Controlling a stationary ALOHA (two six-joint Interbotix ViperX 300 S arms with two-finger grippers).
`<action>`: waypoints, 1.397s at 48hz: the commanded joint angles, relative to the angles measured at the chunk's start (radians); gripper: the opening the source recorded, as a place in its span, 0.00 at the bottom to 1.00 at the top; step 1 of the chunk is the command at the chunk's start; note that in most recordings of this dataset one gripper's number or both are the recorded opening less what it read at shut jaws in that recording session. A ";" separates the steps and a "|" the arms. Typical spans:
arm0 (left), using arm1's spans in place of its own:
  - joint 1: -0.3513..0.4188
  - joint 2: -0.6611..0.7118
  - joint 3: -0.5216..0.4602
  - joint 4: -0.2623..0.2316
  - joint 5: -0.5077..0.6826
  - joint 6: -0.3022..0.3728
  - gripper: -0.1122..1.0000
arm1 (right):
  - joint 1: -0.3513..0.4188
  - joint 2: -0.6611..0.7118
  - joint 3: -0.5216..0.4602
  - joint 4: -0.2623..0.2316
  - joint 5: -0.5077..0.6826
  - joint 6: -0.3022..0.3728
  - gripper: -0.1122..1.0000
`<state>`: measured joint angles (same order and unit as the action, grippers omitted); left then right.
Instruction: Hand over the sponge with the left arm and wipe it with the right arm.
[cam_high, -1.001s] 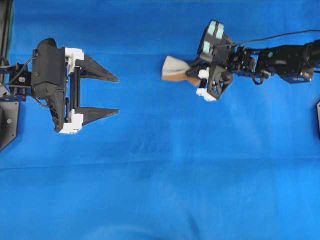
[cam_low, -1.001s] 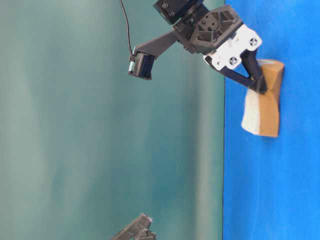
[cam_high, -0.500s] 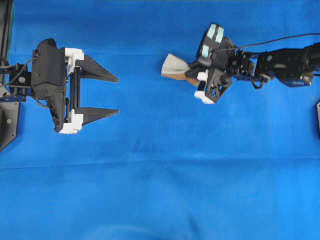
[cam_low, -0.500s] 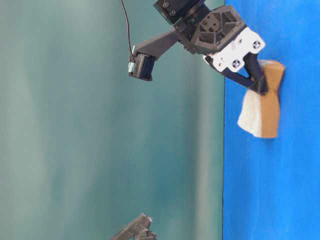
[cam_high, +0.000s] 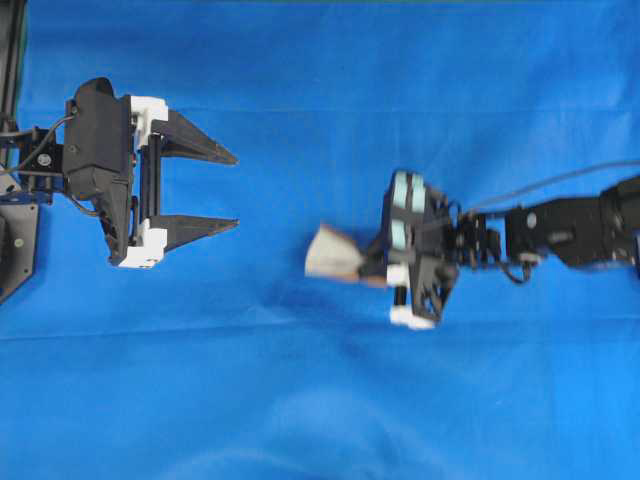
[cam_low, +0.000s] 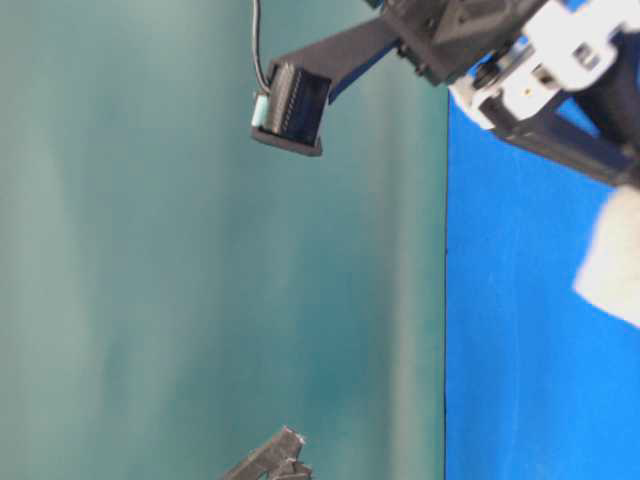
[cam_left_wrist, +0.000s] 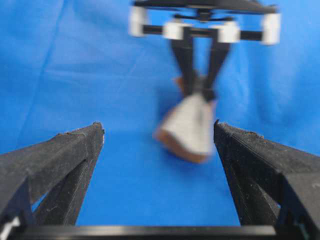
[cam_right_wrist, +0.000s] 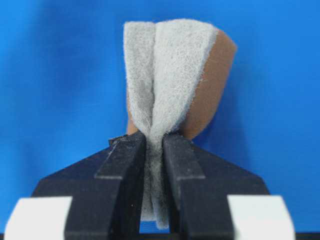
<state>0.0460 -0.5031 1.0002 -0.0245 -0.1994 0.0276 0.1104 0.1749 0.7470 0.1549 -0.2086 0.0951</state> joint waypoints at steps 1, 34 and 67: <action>-0.003 -0.005 -0.011 0.000 -0.009 0.002 0.89 | 0.035 -0.020 -0.020 0.009 -0.003 0.002 0.24; -0.003 -0.003 -0.011 -0.002 -0.011 -0.002 0.89 | -0.360 -0.060 0.055 -0.029 -0.003 -0.104 0.24; -0.003 0.000 -0.009 -0.002 -0.011 -0.002 0.89 | -0.252 -0.060 0.044 0.026 -0.006 -0.121 0.24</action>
<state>0.0445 -0.5001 1.0002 -0.0245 -0.2010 0.0245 -0.2224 0.1381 0.8023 0.1611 -0.2117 -0.0291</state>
